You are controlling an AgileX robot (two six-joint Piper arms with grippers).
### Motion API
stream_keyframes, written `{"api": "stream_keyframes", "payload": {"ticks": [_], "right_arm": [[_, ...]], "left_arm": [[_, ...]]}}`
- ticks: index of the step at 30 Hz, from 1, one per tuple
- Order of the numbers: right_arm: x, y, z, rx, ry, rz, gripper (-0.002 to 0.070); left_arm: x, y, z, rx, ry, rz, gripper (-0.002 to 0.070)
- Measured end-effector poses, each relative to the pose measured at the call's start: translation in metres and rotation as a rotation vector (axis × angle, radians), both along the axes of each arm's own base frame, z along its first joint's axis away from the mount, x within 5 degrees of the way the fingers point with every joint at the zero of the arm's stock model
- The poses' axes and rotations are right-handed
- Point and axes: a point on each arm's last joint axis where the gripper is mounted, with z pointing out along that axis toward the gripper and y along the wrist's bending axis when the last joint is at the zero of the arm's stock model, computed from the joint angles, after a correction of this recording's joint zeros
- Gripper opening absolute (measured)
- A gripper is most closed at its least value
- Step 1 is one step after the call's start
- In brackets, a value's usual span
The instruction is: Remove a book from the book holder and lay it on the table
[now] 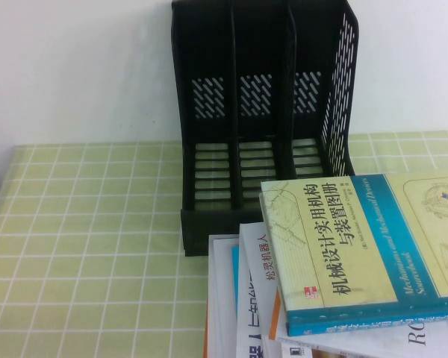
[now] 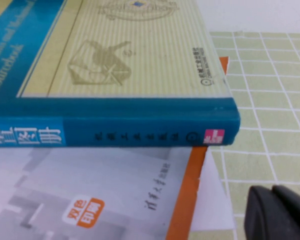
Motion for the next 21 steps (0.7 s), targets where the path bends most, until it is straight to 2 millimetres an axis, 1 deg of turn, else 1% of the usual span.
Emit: {"api": "stream_keyframes", "payload": {"ticks": [21], "right_arm": [[0.0, 0.0004, -0.0004, 0.01, 0.001, 0.001, -0.0001]], "left_arm": [[0.0, 0.0, 0.0, 0.0, 0.0, 0.0, -0.0003]]}}
